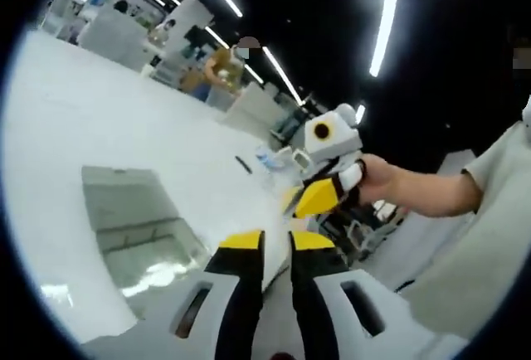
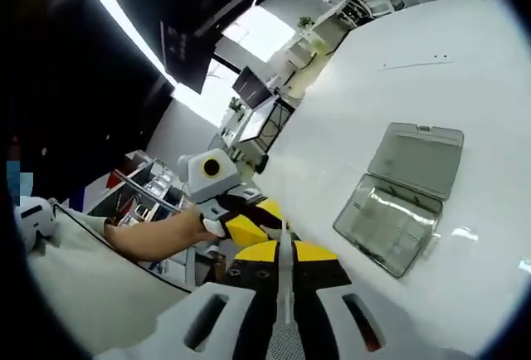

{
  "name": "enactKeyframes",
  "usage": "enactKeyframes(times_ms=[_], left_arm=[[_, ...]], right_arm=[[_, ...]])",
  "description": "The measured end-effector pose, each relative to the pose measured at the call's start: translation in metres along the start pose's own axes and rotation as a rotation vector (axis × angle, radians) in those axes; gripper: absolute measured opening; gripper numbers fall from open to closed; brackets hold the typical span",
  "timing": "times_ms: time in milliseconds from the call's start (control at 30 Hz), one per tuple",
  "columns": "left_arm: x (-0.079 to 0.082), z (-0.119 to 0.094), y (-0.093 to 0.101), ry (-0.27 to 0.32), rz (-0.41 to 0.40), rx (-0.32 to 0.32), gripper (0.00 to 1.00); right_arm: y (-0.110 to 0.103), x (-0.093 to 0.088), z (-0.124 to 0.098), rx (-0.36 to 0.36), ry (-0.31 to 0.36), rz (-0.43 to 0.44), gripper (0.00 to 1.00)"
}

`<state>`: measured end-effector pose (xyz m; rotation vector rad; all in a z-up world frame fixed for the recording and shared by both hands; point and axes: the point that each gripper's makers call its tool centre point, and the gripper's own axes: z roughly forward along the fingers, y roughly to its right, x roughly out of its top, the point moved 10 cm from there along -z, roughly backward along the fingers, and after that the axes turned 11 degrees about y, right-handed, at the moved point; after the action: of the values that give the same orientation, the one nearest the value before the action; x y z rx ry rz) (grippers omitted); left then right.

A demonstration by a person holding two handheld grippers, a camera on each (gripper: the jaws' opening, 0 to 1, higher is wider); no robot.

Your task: Insert the divider into the dual guide fixture by aligning both edges with the guide slots and pushing it downward to the bottom, including one-sided entry, uneven engagement, binding, and posture correction.

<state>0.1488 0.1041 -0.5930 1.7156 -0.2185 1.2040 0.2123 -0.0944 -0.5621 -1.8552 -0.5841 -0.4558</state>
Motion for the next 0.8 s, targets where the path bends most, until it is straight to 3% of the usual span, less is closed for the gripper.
enactKeyframes(times_ms=[267,433,567,633,800], left_arm=[[-0.001,-0.004,0.003,-0.062,0.138,0.046,0.13],[-0.001,-0.009,0.002,-0.12,0.274,0.099,0.15],[0.0,-0.011,0.003,-0.127,0.296,0.107,0.18],[0.0,-0.013,0.002,-0.133,0.314,0.115,0.19],[-0.002,-0.02,0.0,-0.151,0.332,0.125,0.2]], right_arm=[[0.009,0.0,0.006,-0.171,-0.029,0.036,0.0],[0.013,-0.002,0.011,-0.291,-0.052,0.061,0.0],[0.017,-0.001,0.018,-0.33,-0.06,0.03,0.0],[0.015,-0.003,0.02,-0.339,-0.079,0.079,0.0],[0.018,-0.003,0.027,-0.404,-0.098,0.055,0.0]])
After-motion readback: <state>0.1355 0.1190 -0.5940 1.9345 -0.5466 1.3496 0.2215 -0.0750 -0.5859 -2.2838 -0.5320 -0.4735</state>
